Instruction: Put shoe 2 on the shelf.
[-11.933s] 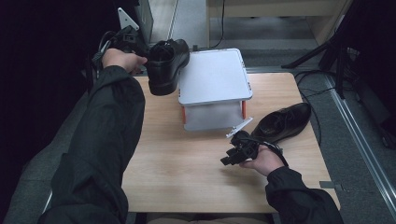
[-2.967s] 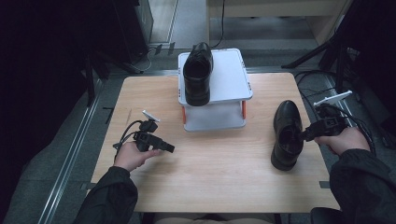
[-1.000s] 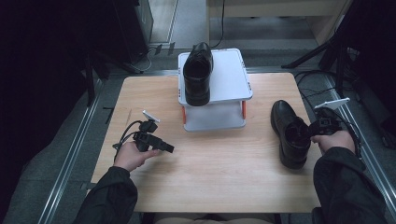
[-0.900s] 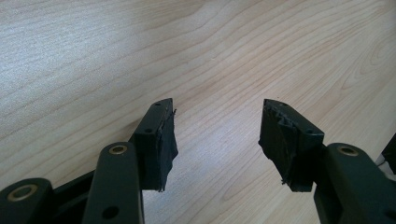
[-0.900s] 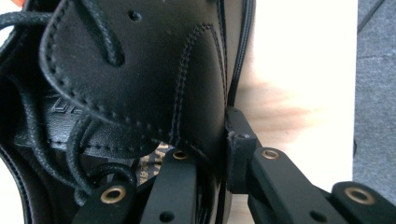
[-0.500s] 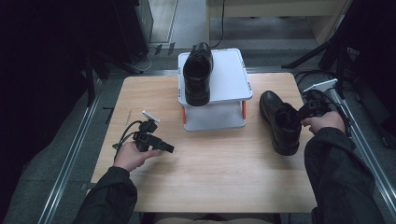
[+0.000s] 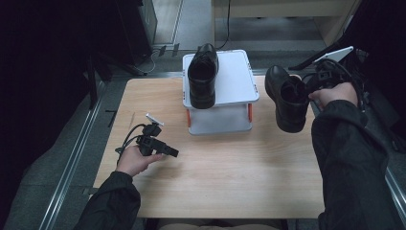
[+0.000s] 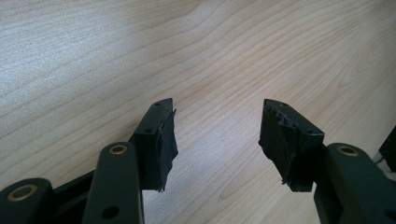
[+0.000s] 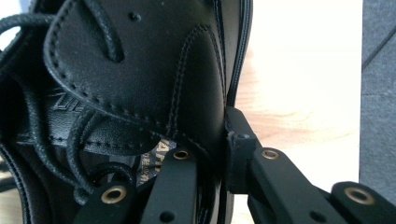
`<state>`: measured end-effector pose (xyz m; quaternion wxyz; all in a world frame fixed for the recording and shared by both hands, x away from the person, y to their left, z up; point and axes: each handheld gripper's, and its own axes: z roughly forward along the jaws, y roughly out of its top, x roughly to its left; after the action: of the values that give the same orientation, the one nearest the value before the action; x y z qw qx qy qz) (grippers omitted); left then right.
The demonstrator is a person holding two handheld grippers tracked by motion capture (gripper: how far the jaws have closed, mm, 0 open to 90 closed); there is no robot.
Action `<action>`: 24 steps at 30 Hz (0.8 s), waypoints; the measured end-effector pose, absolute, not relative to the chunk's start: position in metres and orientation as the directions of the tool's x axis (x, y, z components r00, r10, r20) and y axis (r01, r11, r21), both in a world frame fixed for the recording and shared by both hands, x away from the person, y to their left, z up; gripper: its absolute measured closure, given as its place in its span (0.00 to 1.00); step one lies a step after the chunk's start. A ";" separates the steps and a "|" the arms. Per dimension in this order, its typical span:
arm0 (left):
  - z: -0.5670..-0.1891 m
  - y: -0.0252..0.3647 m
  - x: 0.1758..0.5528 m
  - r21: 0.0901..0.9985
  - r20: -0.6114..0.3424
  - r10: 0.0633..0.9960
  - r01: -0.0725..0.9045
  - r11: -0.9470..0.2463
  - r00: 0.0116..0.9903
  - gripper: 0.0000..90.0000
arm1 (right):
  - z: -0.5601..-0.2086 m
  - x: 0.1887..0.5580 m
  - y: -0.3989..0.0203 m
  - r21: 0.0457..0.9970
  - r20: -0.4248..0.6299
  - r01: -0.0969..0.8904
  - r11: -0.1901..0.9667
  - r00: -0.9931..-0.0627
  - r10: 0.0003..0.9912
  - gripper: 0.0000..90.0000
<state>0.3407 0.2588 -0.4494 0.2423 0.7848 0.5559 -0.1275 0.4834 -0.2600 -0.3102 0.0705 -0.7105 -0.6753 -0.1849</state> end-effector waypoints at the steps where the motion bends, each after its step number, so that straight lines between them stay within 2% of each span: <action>1: -0.449 0.259 0.341 0.239 -0.470 0.810 0.934 -0.265 0.350 0.50 | -0.304 0.485 -0.259 0.152 0.358 0.985 -0.076 0.017 0.934 0.94; 11: -0.450 0.256 0.340 0.230 -0.466 0.809 0.932 -0.281 0.359 0.49 | -0.251 0.501 -0.244 0.195 0.367 0.976 -0.099 0.021 0.930 0.94; 24: -0.450 0.263 0.334 0.241 -0.470 0.810 0.934 -0.264 0.350 0.49 | -0.228 0.522 -0.192 0.223 0.388 0.973 -0.054 -0.038 0.921 0.94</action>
<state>0.3342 0.2635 -0.4495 0.2434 0.7848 0.5556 -0.1269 0.5224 -0.1917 -0.2280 0.0591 -0.6911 -0.6853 -0.2221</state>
